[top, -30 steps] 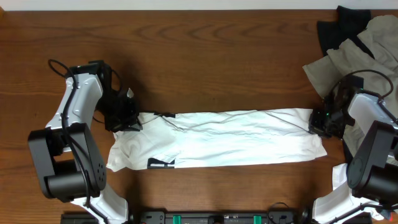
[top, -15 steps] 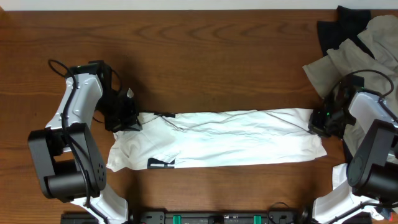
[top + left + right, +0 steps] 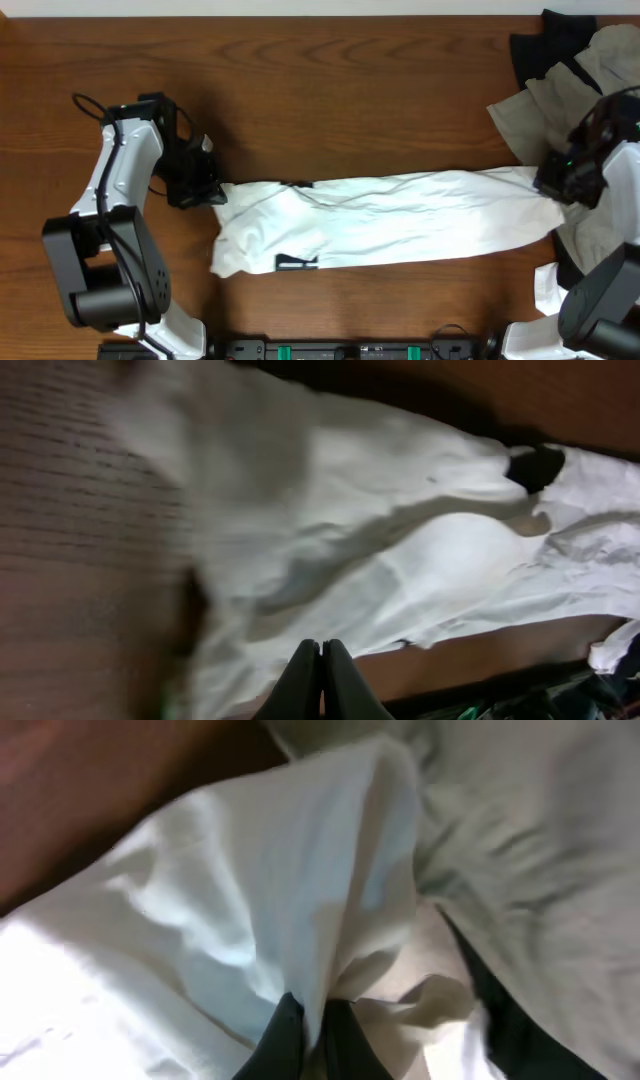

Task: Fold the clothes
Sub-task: 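Lift the strip's right end and carry it leftward with the right gripper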

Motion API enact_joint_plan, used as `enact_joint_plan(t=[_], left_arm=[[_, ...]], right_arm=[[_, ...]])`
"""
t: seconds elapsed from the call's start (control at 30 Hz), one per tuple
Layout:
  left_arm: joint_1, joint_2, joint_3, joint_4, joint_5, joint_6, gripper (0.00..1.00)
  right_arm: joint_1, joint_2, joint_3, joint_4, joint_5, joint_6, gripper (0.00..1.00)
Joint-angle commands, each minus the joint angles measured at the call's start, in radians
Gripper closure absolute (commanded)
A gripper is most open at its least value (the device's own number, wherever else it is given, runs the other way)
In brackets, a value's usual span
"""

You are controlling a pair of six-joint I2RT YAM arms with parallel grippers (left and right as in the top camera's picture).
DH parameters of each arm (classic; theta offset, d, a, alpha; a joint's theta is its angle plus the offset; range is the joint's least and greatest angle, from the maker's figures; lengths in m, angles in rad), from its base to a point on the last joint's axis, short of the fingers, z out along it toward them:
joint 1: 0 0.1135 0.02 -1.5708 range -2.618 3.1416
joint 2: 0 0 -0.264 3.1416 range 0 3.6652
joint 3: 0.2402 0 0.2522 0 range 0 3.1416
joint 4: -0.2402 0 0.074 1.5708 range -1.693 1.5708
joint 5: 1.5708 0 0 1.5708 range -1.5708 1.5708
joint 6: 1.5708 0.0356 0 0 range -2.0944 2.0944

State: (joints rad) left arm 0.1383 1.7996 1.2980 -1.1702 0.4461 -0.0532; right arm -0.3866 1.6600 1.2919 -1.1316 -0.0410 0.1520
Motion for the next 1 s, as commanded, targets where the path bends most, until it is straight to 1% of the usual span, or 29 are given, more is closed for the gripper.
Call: enact_joint_plan(t=[0.0,0.2,0.33,0.57,0.97], left_arm=[[0.002,-0.025,0.025,-0.003,0.006,-0.004,0.94],[0.002,-0.025,0.025,-0.001,0.006,-0.004,0.94],[0.002,-0.025,0.025,-0.002,0.006,-0.004,0.94],[0.002,-0.025,0.024,-0.001,0.006,-0.004,0.94],[0.002,-0.025,0.024,0.002,0.006,-0.004,0.94]], right_arm=[[-0.004,-0.005,0.039,-0.031,0.052,0.016,0.99],[0.052,-0.006,0.05,-0.103,0.051,0.016,0.99],[0.135,-0.006,0.05,-0.142,0.051,0.048,0.99],[0.346,-0.006,0.05,-0.132,0.052,0.143,0.99],[0.656,-0.005,0.049,-0.069,0.052,0.314,0.99]])
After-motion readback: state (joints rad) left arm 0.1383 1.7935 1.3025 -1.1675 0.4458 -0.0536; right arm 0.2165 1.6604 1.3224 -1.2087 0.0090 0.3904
